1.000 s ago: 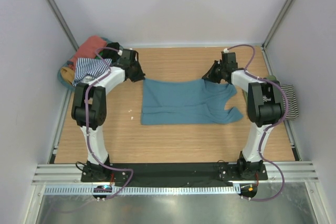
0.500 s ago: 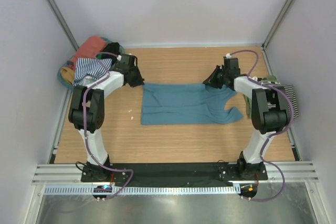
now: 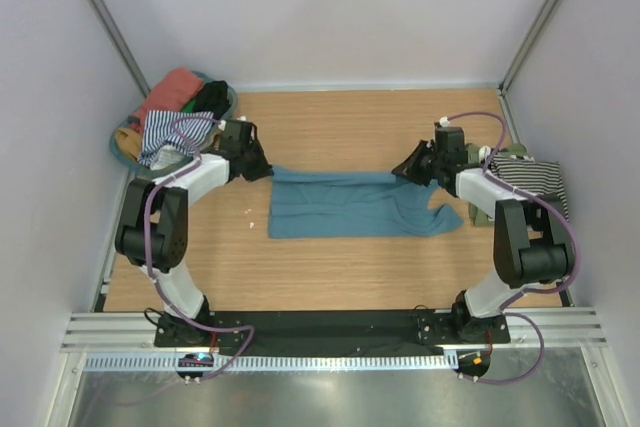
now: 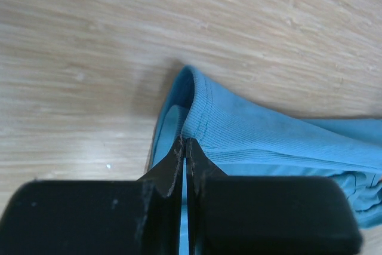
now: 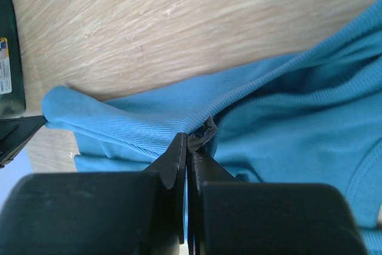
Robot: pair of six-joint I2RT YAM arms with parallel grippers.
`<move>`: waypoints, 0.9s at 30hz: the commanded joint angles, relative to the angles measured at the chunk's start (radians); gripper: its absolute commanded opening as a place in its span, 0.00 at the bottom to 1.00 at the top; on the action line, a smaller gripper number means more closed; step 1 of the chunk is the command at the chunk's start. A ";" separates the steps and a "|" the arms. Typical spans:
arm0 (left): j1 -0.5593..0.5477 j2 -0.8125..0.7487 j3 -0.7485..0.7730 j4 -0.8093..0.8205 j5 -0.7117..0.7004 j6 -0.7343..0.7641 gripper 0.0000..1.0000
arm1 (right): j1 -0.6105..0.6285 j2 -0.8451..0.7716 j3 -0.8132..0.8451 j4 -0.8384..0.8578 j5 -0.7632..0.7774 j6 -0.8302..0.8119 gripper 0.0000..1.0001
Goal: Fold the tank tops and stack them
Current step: Fold the tank top
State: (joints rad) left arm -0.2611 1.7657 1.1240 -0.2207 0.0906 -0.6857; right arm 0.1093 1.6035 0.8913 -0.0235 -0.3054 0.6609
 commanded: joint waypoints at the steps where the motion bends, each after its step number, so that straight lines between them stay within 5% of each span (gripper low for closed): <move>1: -0.015 -0.087 -0.035 0.050 -0.002 -0.011 0.00 | -0.003 -0.085 -0.037 0.045 0.025 0.002 0.01; 27: -0.066 -0.268 -0.328 0.052 -0.126 -0.117 0.00 | 0.010 -0.177 -0.245 0.007 0.146 0.006 0.05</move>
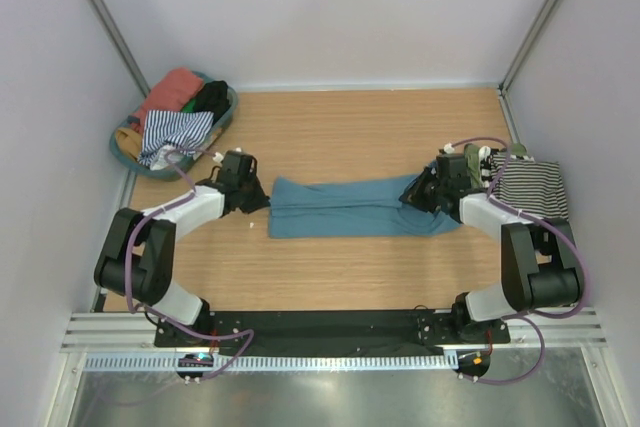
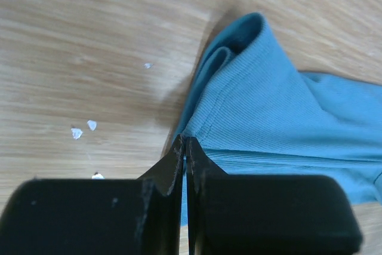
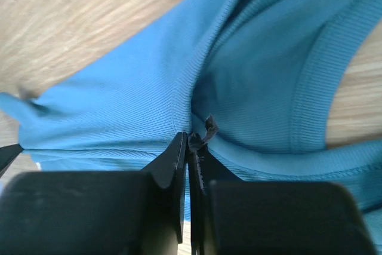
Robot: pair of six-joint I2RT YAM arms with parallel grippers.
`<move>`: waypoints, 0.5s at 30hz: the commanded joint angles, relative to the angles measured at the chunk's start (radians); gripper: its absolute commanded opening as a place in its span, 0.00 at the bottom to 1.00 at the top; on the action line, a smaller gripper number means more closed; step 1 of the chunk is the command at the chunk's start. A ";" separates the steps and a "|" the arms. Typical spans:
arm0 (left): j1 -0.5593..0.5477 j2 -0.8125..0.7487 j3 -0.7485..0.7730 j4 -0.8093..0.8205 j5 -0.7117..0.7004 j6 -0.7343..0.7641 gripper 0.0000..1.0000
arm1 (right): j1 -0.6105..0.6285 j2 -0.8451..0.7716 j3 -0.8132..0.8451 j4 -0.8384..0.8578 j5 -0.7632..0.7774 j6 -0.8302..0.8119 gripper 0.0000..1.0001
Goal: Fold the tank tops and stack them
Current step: Fold the tank top
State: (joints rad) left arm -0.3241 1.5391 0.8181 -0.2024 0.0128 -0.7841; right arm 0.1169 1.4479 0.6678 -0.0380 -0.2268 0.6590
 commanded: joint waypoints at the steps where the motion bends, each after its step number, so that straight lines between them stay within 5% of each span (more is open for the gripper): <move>1: -0.006 -0.039 -0.040 0.043 -0.045 -0.021 0.00 | 0.001 -0.021 -0.037 0.029 0.078 0.011 0.10; 8: -0.041 -0.011 -0.079 0.096 -0.042 -0.037 0.04 | 0.001 -0.032 -0.068 0.052 0.099 0.024 0.22; 15: -0.046 -0.108 -0.099 0.080 -0.082 -0.026 0.35 | 0.003 -0.155 -0.073 0.009 0.162 -0.002 0.37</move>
State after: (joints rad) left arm -0.3656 1.5089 0.7265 -0.1501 -0.0250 -0.8104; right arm 0.1184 1.3685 0.5880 -0.0418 -0.1238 0.6796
